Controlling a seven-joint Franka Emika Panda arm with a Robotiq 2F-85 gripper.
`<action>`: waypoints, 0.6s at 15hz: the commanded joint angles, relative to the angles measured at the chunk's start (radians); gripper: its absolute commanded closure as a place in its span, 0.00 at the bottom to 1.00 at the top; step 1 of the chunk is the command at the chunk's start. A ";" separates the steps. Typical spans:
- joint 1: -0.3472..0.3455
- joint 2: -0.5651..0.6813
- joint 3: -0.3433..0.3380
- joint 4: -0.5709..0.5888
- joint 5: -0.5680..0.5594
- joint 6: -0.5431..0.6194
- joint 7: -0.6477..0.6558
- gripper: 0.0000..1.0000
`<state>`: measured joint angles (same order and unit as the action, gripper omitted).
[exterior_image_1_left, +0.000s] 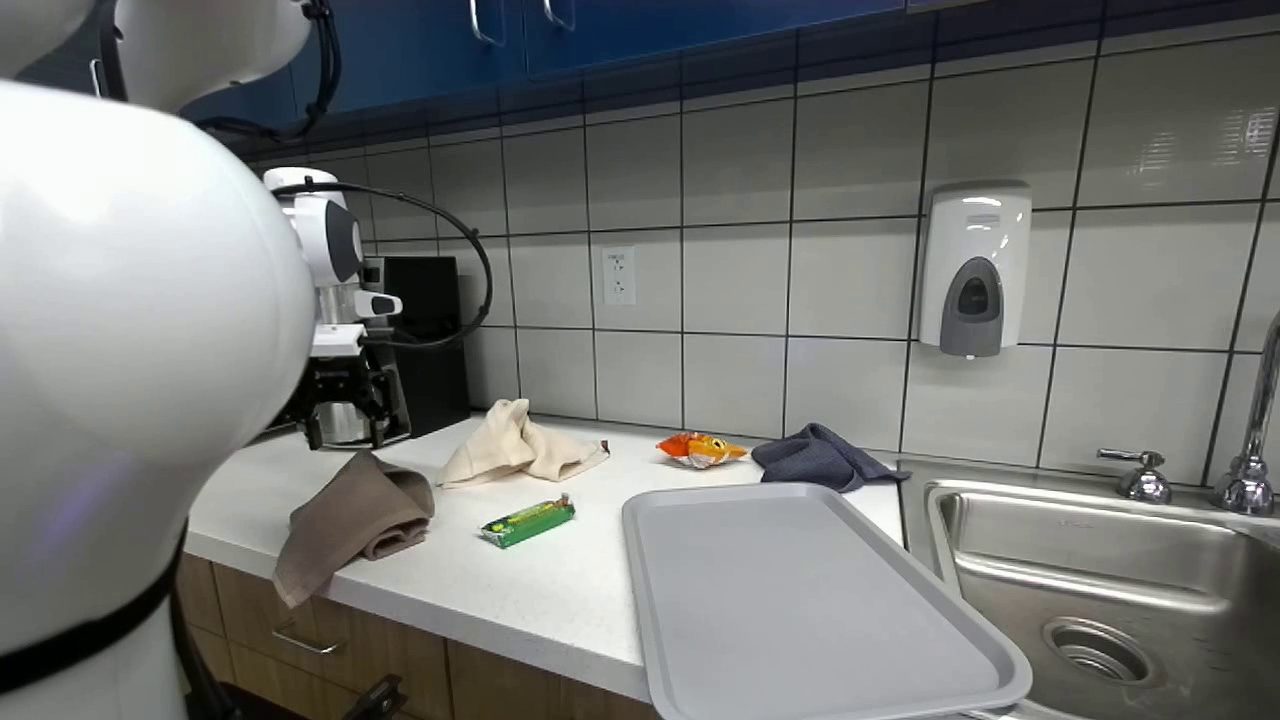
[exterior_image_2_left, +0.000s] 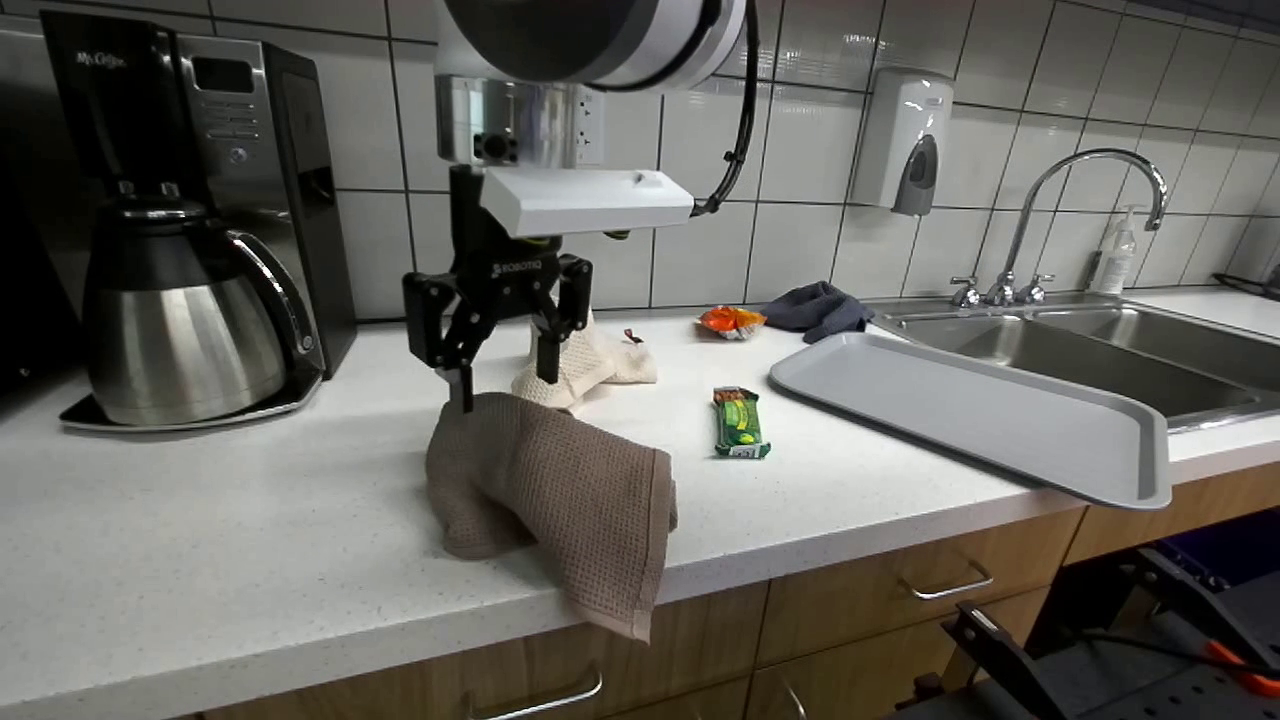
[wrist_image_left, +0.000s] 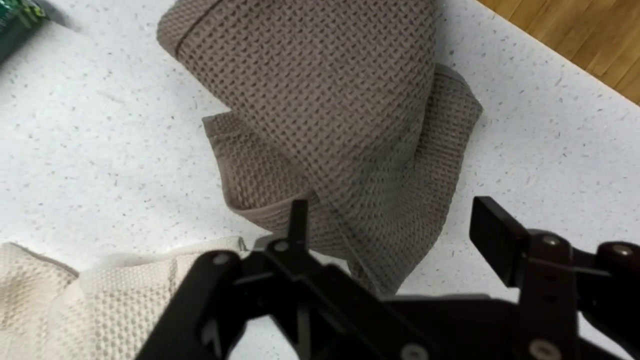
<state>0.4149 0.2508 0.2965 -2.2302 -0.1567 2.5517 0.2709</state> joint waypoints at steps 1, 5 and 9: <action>-0.003 -0.066 -0.005 -0.018 0.008 -0.030 -0.001 0.00; -0.018 -0.124 -0.012 -0.047 0.014 -0.018 0.001 0.00; -0.040 -0.196 -0.022 -0.093 0.020 -0.004 0.009 0.00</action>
<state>0.3980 0.1440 0.2750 -2.2602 -0.1509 2.5509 0.2718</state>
